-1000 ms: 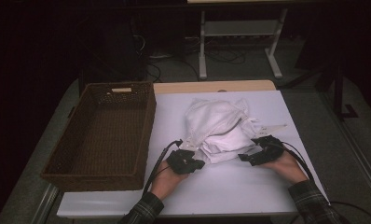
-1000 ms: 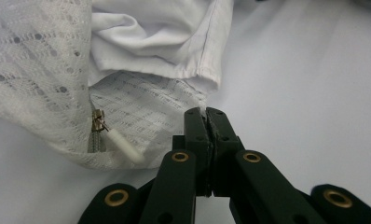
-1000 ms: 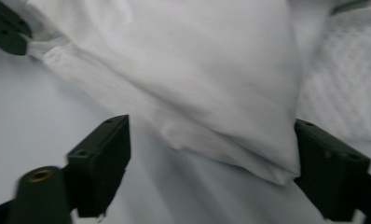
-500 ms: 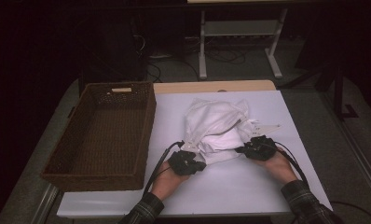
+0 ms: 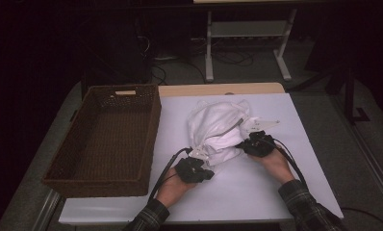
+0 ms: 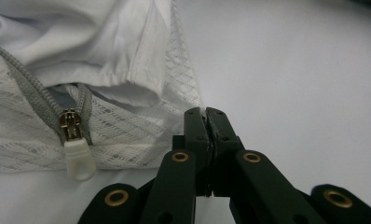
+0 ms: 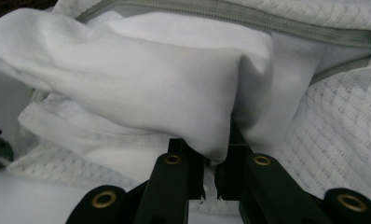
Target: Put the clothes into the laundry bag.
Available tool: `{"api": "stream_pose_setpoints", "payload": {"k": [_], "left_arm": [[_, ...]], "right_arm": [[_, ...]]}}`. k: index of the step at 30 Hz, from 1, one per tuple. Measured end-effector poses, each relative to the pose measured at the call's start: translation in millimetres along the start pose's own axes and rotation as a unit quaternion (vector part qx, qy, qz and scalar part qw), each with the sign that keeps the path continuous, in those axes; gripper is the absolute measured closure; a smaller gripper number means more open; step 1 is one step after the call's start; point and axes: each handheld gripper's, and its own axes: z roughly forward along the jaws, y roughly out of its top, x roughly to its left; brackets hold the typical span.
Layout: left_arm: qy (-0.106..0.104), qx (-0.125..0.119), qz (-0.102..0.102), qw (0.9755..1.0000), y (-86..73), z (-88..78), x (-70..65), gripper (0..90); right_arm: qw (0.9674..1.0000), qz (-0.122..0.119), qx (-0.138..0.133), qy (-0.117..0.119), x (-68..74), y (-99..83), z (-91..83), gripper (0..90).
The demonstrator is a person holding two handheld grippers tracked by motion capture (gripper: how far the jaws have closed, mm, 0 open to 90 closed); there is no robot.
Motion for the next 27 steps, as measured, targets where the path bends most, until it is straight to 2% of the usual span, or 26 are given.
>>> {"api": "stream_pose_setpoints", "payload": {"k": [13, 17, 21, 22, 23, 24, 25, 26, 27], "left_arm": [[-0.005, 0.002, -0.001, 1.0000, -0.4, -0.1, 1.1, 88.6], [-0.004, 0.002, 0.001, 1.0000, -0.4, 0.0, 1.0, 88.6], [-0.003, 0.003, 0.004, 1.0000, -0.6, -0.3, 0.9, 88.5], [-0.004, 0.001, 0.002, 1.0000, -1.0, -0.2, 0.7, 88.5], [-0.005, 0.000, 0.001, 1.0000, -1.1, -0.2, 0.9, 88.5], [-0.005, 0.000, 0.002, 1.0000, -1.2, -0.1, 1.0, 88.5], [-0.005, 0.000, 0.002, 1.0000, -1.2, -0.1, 1.0, 88.4], [-0.004, 0.000, 0.002, 1.0000, -1.2, -0.2, 0.8, 88.4], [-0.003, 0.000, 0.003, 1.0000, -1.1, -0.2, 0.7, 88.4]], "right_arm": [[0.9998, 0.017, -0.008, -0.009, -3.0, 11.6, 15.7, 83.7], [0.9993, 0.026, -0.013, -0.022, -6.8, 19.9, 23.6, 83.8], [0.9994, 0.028, -0.012, -0.017, -8.3, 21.4, 25.1, 82.3], [0.9996, 0.025, -0.010, -0.012, -8.3, 20.3, 24.1, 78.9], [0.9998, 0.018, -0.004, -0.007, -7.1, 17.1, 19.0, 67.7], [0.9999, 0.014, -0.004, 0.002, -6.2, 15.4, 15.6, 61.2], [0.9999, 0.014, -0.004, 0.002, -6.2, 15.4, 15.6, 61.2], [0.9998, 0.012, 0.000, 0.013, -5.3, 14.2, 12.4, 55.4], [0.9998, 0.004, 0.010, 0.018, -3.2, 13.2, 7.4, 46.2]]}}
